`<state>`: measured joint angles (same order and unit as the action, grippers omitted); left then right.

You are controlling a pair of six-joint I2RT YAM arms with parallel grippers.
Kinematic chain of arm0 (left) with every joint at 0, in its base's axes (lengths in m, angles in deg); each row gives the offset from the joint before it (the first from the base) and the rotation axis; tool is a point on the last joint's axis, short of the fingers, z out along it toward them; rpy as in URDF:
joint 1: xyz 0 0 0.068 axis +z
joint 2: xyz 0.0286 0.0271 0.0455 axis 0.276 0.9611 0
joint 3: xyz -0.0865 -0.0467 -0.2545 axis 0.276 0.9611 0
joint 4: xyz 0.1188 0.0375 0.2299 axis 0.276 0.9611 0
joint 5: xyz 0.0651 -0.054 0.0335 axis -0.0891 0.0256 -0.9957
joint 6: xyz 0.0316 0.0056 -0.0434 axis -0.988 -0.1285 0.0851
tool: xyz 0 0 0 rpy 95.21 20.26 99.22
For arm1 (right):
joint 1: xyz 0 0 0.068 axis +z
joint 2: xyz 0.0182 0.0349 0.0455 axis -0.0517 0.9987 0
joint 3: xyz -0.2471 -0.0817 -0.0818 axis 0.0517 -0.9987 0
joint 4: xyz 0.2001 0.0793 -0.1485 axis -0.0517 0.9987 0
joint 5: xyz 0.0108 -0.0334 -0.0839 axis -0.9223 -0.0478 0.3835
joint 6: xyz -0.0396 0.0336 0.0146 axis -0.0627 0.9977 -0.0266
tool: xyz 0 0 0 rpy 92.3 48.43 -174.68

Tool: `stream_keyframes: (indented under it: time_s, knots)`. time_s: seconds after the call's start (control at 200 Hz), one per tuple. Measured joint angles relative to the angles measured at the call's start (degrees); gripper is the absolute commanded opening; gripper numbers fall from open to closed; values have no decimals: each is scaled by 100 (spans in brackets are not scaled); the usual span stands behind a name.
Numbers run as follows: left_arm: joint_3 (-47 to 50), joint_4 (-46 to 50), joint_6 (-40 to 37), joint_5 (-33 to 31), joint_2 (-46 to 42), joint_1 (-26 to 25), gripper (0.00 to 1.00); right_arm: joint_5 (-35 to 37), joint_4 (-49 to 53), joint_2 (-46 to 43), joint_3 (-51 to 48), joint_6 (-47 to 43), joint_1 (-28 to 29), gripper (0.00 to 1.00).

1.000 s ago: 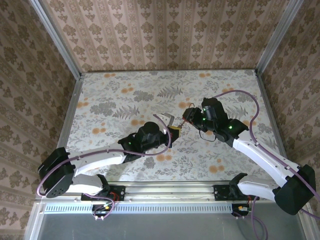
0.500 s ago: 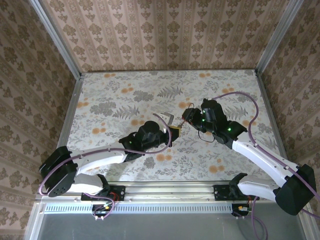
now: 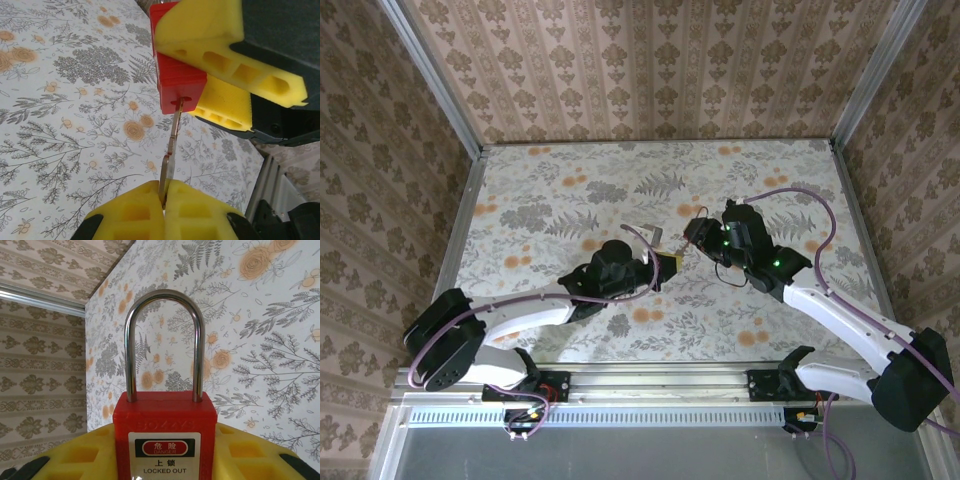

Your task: Unlock with the key

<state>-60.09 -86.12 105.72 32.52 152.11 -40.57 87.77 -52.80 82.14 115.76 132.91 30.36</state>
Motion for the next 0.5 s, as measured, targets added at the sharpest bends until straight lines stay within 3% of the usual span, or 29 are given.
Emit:
stream_keyframes:
  time_s: [0.5]
  knots:
    - [181,-415,345,199,15,120,0,-83,-413,-2,-136,-37,2,1]
